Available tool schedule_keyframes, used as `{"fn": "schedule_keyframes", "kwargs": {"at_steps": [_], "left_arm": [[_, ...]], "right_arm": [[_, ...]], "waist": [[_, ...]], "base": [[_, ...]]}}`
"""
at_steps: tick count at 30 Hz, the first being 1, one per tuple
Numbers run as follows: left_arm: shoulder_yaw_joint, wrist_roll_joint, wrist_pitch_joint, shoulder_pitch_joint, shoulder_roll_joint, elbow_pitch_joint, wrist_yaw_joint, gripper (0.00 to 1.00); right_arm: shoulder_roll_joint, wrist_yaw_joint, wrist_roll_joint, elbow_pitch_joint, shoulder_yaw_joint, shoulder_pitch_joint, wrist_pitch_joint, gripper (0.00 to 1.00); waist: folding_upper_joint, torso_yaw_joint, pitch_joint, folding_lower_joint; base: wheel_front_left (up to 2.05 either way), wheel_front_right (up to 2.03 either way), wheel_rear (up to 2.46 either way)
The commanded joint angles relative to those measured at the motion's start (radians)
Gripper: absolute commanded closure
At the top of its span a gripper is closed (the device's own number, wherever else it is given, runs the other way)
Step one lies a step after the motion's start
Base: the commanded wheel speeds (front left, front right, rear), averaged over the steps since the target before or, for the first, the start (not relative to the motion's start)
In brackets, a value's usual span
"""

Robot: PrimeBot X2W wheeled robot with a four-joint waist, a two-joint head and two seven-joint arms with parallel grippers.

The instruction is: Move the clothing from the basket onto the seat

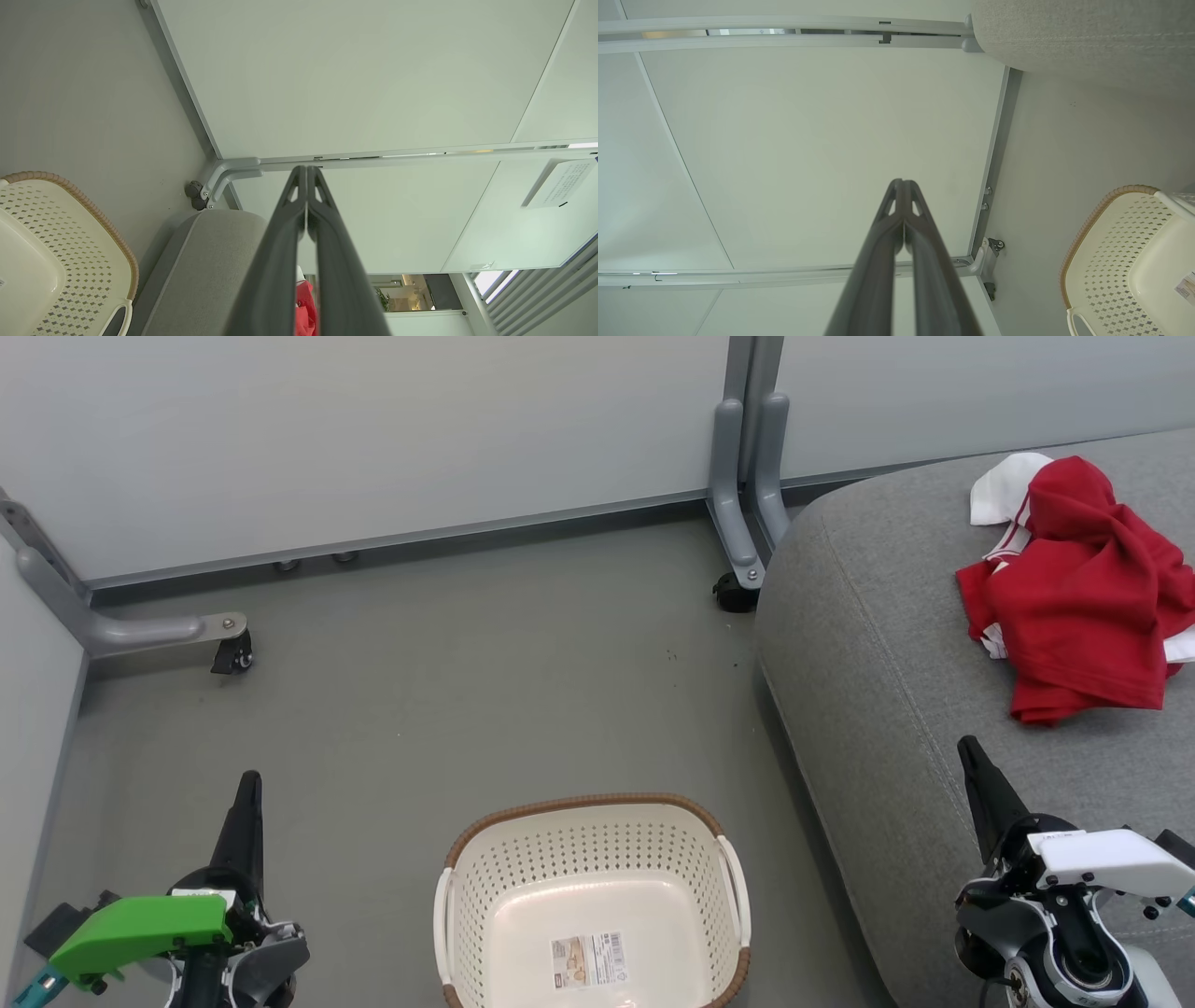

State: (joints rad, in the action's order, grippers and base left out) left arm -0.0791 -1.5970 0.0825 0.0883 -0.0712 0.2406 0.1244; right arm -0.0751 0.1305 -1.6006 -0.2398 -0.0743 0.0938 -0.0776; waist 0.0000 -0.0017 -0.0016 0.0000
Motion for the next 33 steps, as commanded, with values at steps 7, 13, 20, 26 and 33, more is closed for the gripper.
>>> {"fn": "schedule_keyframes", "kwargs": {"at_steps": [7, 13, 20, 26, 33], "left_arm": [[-0.01, -0.04, 0.013, 0.028, 0.002, 0.005, 0.01, 1.0], [-0.013, -0.037, 0.014, 0.027, 0.004, 0.005, 0.01, 1.0], [-0.015, -0.034, 0.017, 0.026, 0.005, 0.005, 0.01, 1.0], [-0.017, -0.032, 0.018, 0.026, 0.006, 0.005, 0.01, 1.0], [-0.019, -0.03, 0.018, 0.026, 0.007, 0.005, 0.01, 1.0]], "right_arm": [[0.002, 0.0, -0.041, -0.004, -0.01, 0.017, -0.014, 1.0], [0.004, 0.0, -0.037, -0.004, -0.012, 0.016, -0.017, 1.0], [0.005, 0.0, -0.034, -0.005, -0.015, 0.016, -0.018, 1.0], [0.007, 0.0, -0.032, -0.005, -0.017, 0.017, -0.018, 1.0], [0.009, 0.0, -0.029, -0.005, -0.02, 0.017, -0.021, 1.0]], "waist": [[0.0, 0.002, 0.005, 0.0], [0.0, 0.002, 0.005, 0.0], [0.0, 0.002, 0.005, 0.0], [0.0, 0.002, 0.005, 0.0], [0.0, 0.002, 0.005, 0.0]], "base": [[0.0, 0.0, 0.0], [0.0, 0.0, 0.0], [0.0, 0.0, 0.0], [0.0, 0.0, 0.0], [0.0, 0.0, 0.0]]}}
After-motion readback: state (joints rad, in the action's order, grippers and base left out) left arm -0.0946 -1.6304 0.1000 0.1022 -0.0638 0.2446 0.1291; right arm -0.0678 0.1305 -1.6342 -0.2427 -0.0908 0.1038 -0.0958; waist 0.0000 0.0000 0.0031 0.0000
